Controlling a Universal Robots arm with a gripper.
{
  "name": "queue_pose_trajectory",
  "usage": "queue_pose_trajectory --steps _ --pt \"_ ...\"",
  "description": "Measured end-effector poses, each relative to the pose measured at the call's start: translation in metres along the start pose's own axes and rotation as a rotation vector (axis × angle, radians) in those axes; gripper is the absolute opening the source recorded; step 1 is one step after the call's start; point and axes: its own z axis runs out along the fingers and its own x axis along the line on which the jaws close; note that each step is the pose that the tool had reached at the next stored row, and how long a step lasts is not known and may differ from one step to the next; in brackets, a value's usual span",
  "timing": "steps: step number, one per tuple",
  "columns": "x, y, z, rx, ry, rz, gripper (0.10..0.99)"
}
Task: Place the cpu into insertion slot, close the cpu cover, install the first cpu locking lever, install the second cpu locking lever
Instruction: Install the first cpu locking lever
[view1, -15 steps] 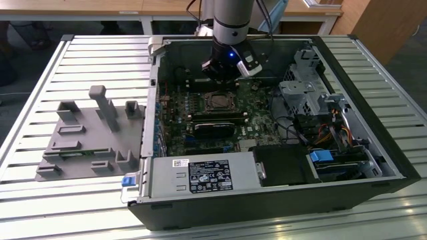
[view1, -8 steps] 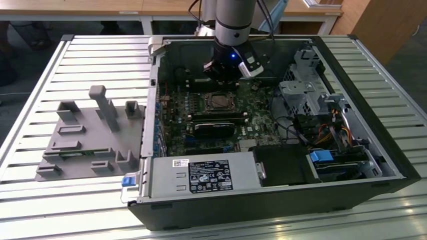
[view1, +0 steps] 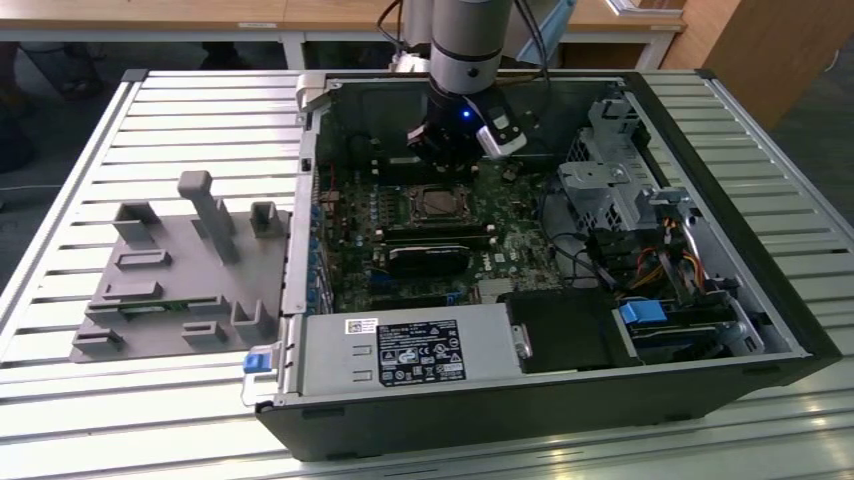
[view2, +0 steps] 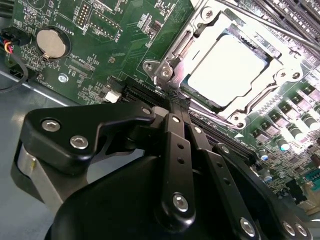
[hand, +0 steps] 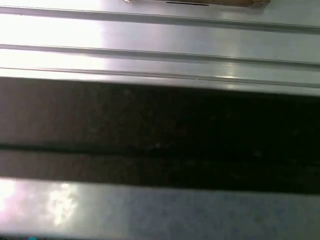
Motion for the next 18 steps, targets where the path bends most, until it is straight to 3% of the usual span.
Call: queue_pose_trajectory --steps 12,18 --pt "0.0 -0.0002 0.003 0.032 0.0013 0.0 0.106" --pt "0.0001 0.0003 0.0056 0.043 0.0022 -0.001 0.106"
